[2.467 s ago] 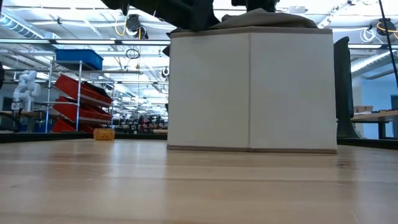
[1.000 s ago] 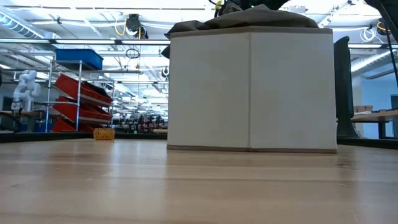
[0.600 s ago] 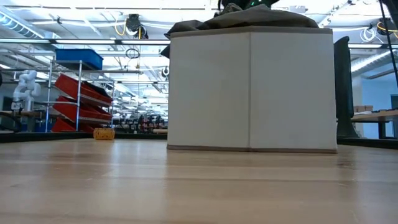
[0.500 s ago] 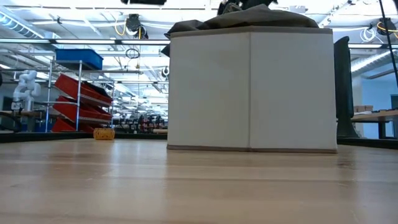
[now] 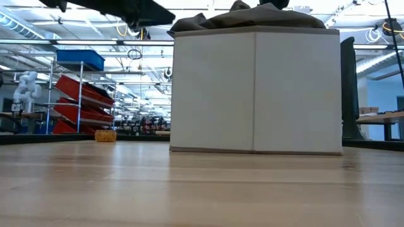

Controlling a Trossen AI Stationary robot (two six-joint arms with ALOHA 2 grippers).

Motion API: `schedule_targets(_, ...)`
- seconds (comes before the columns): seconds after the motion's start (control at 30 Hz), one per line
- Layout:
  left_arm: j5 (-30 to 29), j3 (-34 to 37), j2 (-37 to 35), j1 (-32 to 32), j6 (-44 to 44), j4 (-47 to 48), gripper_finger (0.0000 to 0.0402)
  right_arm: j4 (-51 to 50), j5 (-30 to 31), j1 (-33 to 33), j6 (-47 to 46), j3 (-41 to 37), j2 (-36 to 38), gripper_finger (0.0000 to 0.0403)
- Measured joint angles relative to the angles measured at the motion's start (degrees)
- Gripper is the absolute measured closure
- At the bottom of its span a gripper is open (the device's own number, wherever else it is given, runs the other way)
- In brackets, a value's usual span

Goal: Sort clothes
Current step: Put the green and brown jacket into the laundry organizer

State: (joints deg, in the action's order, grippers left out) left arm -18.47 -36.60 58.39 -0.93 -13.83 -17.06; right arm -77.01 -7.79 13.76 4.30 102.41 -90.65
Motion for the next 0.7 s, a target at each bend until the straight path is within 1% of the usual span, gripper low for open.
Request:
schedule_targets(0.07, 1.42, 0.00, 0.08, -0.52, -0.07, -2.80, 0.0242, 1.71, 0.04, -1.60, -0.50, -3.09, -0.17, 0.0403)
schedule_targets(0.13, 3.33, -0.02, 1.05, -1.08, -0.39, -7.35, 0.0242, 4.65, 0.04, -2.56, -0.46, -7.80, -0.51, 0.0403)
schedule_targets(0.27, 9.69, -0.33, 5.92, -1.94, -0.37, -16.69, 0.0242, 12.47, -0.12, -0.39, -0.29, -18.81, -0.63, 0.0403)
schedule_targets(0.33, 10.78, -1.60, 9.77, -2.29, -0.10, -17.23, 0.0242, 16.68, -0.37, 1.63, -0.23, -24.07, -0.63, 0.0403)
schedule_targets(0.5, 10.81, -5.95, 20.27, -3.86, -0.04, -16.93, 0.0242, 25.92, -1.80, 6.96, 0.75, -34.65, -0.35, 0.0403)
schedule_targets(0.63, 10.81, -9.80, 26.38, -4.74, -0.04, -16.83, 0.0242, 30.74, -0.94, 10.96, 2.59, -40.16, -0.18, 0.0403)
schedule_targets(0.7, 10.76, -11.36, 28.46, -4.80, -0.07, -16.81, 0.0242, 32.97, 1.17, 12.31, 4.52, -41.51, -0.15, 0.0402)
